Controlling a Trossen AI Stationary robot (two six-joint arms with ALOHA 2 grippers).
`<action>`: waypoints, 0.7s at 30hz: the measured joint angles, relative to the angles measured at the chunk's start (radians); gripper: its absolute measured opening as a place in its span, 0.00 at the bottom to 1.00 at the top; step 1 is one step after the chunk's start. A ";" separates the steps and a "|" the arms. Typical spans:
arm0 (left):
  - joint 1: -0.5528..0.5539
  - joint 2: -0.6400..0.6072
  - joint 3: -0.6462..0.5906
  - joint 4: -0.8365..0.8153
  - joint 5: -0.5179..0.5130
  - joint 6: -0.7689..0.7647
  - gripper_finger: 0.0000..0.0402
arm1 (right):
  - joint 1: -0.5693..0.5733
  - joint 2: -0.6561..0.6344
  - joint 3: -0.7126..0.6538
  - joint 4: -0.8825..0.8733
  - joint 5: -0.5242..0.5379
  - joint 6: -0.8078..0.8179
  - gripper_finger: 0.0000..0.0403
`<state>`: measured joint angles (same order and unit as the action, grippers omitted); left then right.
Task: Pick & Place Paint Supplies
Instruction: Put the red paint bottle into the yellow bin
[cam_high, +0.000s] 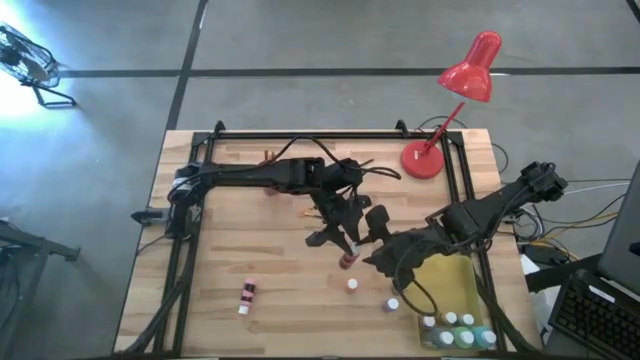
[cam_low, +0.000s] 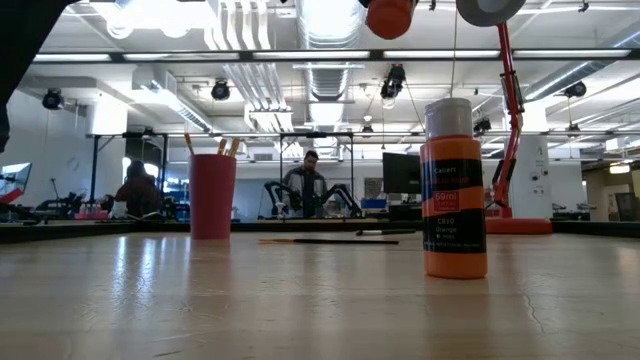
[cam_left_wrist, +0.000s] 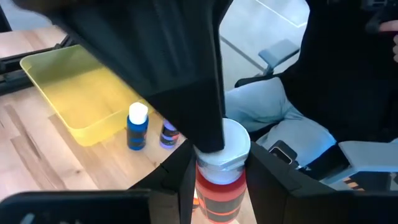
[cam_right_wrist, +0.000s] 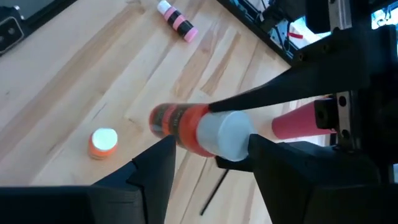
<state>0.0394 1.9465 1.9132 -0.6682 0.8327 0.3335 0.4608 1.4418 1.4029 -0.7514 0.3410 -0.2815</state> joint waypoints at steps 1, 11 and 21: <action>0.000 0.000 0.000 0.003 0.001 -0.001 0.28 | -0.006 0.000 0.000 0.001 -0.001 -0.010 0.50; 0.003 -0.001 -0.001 0.017 0.010 -0.021 0.28 | -0.022 0.001 0.007 0.029 -0.001 -0.038 0.46; 0.003 -0.001 -0.004 0.013 0.023 -0.018 0.28 | -0.038 0.031 0.023 0.026 -0.005 -0.031 0.43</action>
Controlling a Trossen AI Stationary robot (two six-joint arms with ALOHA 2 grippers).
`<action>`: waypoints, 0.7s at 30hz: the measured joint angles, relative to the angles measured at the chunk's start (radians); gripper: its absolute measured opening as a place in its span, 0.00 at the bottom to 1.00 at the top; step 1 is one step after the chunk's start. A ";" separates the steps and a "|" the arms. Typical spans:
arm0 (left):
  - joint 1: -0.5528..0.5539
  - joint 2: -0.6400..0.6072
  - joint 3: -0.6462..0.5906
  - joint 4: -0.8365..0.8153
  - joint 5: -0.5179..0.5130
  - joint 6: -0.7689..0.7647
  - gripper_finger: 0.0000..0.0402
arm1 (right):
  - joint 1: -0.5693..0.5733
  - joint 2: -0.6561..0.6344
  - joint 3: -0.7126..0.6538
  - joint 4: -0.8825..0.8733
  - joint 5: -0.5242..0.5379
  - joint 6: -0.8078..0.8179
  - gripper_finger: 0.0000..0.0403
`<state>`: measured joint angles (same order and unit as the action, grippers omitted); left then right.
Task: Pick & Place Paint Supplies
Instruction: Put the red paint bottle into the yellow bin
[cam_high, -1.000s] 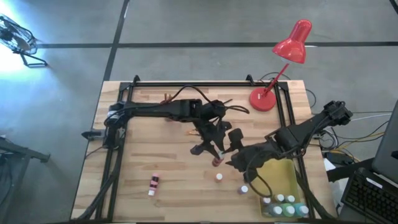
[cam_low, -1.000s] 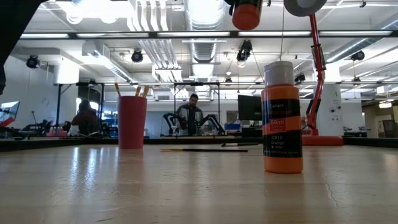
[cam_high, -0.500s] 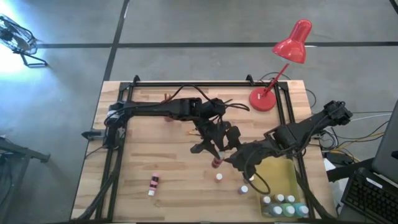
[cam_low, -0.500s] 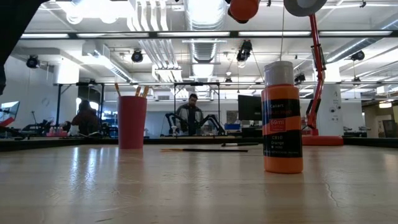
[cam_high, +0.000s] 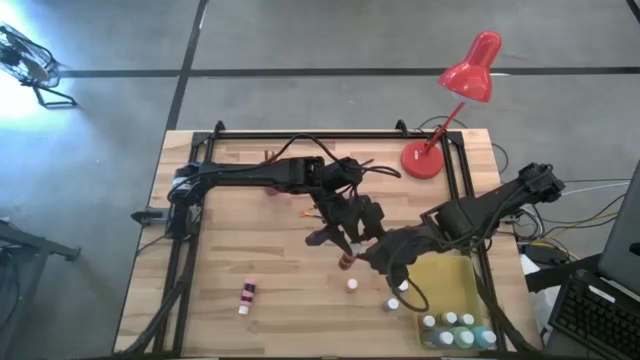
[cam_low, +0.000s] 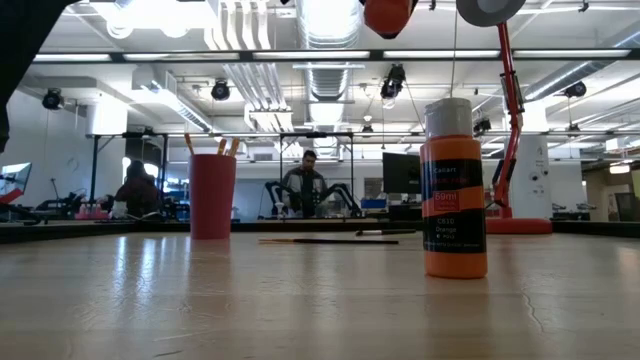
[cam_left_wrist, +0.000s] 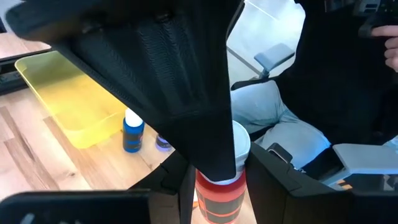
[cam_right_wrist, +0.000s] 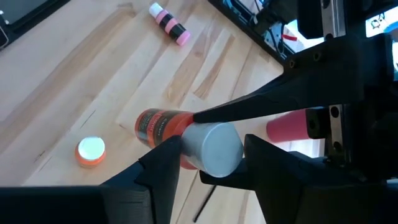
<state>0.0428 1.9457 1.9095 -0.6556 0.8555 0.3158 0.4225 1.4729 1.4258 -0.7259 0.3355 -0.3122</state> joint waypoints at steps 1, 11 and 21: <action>0.000 0.000 0.000 0.001 0.000 0.000 0.28 | 0.000 0.002 0.006 -0.004 0.000 0.000 0.43; -0.001 -0.001 0.000 0.001 0.003 0.002 0.28 | -0.002 0.017 0.027 -0.026 -0.019 0.000 0.37; -0.001 -0.001 0.000 -0.001 0.011 -0.014 0.28 | -0.007 0.019 0.027 -0.005 -0.031 0.033 0.37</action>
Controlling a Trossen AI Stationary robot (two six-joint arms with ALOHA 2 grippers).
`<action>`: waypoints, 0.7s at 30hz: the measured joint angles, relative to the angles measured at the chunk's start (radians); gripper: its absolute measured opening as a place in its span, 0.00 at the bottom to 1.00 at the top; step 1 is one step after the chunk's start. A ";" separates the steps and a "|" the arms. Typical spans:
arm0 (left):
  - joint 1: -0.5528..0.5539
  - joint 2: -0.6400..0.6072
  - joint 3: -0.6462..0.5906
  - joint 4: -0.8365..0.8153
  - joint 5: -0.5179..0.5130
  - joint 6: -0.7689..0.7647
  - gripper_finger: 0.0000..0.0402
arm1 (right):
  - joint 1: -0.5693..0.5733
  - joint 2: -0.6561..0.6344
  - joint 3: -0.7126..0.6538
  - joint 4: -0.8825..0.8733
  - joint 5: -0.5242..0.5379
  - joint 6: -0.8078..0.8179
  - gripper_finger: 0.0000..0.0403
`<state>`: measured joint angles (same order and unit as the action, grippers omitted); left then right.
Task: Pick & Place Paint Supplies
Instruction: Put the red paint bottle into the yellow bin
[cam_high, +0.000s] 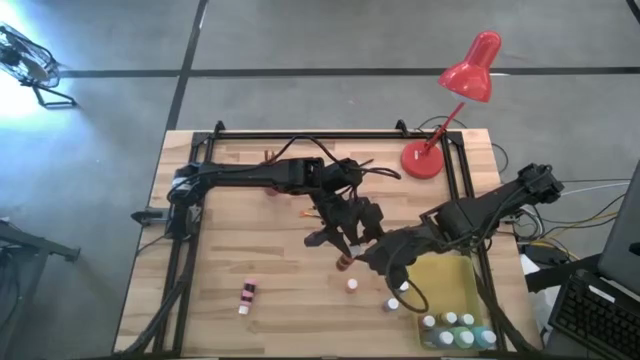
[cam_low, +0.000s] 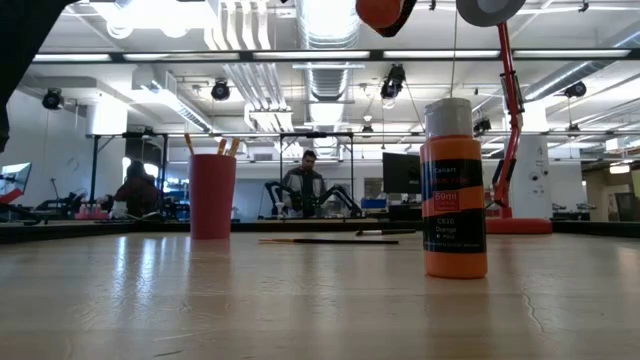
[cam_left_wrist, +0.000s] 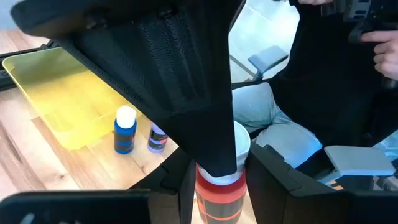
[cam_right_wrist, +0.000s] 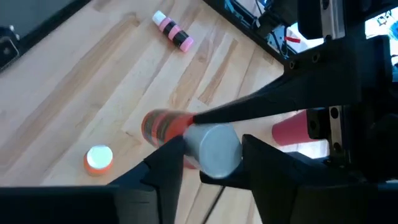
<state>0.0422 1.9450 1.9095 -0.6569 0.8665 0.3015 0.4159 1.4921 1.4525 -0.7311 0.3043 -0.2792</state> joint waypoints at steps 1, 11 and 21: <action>0.000 0.000 0.000 -0.002 0.000 0.000 0.28 | -0.001 0.000 0.000 0.005 -0.006 0.010 0.39; -0.005 0.000 0.000 -0.014 -0.003 0.016 0.28 | -0.011 0.000 0.027 -0.010 -0.104 0.065 0.45; -0.004 0.000 0.000 -0.013 -0.001 0.011 0.28 | -0.011 0.000 0.027 -0.011 -0.095 0.058 0.36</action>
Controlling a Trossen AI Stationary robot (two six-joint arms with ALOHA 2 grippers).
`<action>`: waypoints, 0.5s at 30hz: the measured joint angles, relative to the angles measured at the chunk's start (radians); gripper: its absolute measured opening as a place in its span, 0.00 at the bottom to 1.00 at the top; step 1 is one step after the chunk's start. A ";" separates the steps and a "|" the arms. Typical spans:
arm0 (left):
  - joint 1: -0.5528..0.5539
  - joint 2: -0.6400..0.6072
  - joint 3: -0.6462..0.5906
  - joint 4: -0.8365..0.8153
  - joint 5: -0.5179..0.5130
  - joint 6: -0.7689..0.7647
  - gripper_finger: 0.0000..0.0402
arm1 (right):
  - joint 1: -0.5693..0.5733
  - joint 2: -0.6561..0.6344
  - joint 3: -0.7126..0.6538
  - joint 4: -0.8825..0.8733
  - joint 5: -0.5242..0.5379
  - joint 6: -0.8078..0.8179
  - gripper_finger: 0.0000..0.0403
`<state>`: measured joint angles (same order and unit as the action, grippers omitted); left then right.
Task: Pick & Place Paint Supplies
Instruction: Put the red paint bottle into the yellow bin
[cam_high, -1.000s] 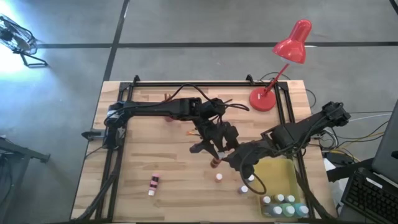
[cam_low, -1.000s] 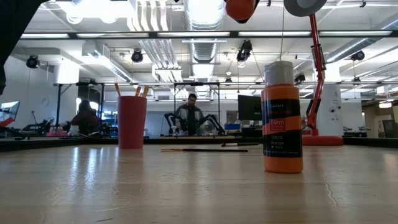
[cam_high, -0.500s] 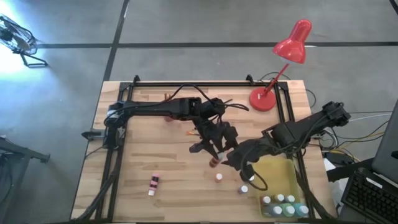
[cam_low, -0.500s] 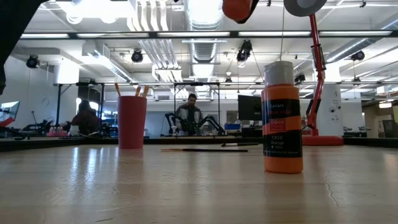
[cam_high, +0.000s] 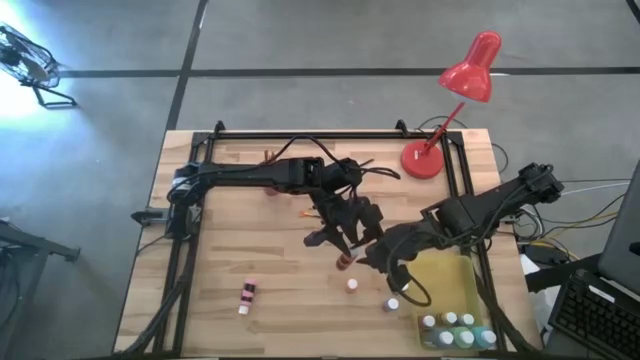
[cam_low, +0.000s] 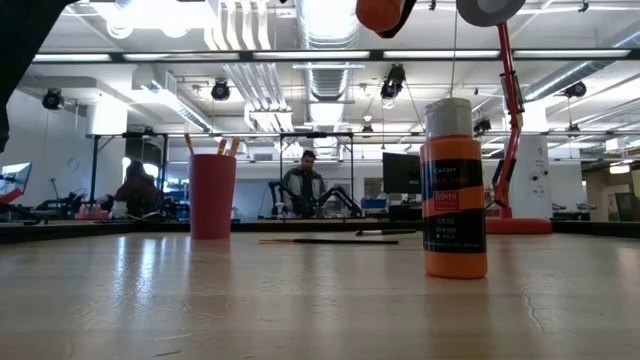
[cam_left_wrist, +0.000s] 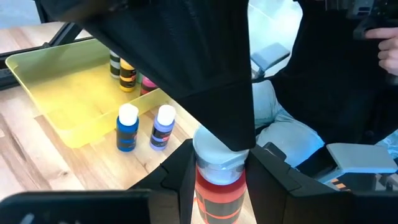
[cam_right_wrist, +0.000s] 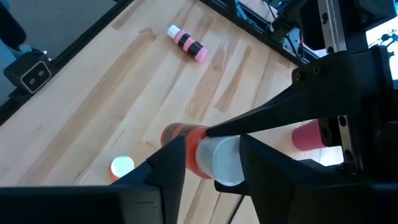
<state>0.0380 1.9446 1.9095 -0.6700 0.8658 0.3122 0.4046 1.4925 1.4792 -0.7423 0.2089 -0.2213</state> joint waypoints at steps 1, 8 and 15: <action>0.000 0.000 0.000 0.000 0.000 0.000 0.28 | 0.000 0.000 0.000 -0.001 0.000 0.000 0.36; 0.000 0.000 0.000 0.004 0.036 0.001 0.28 | 0.019 0.000 0.004 -0.001 0.020 0.006 0.35; -0.006 0.000 0.000 0.015 0.083 -0.004 0.28 | 0.029 0.002 0.008 -0.022 0.091 0.001 0.46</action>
<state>0.0315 1.9446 1.9099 -0.6553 0.9490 0.3085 0.4339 1.4944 1.4876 -0.7648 0.2998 -0.2207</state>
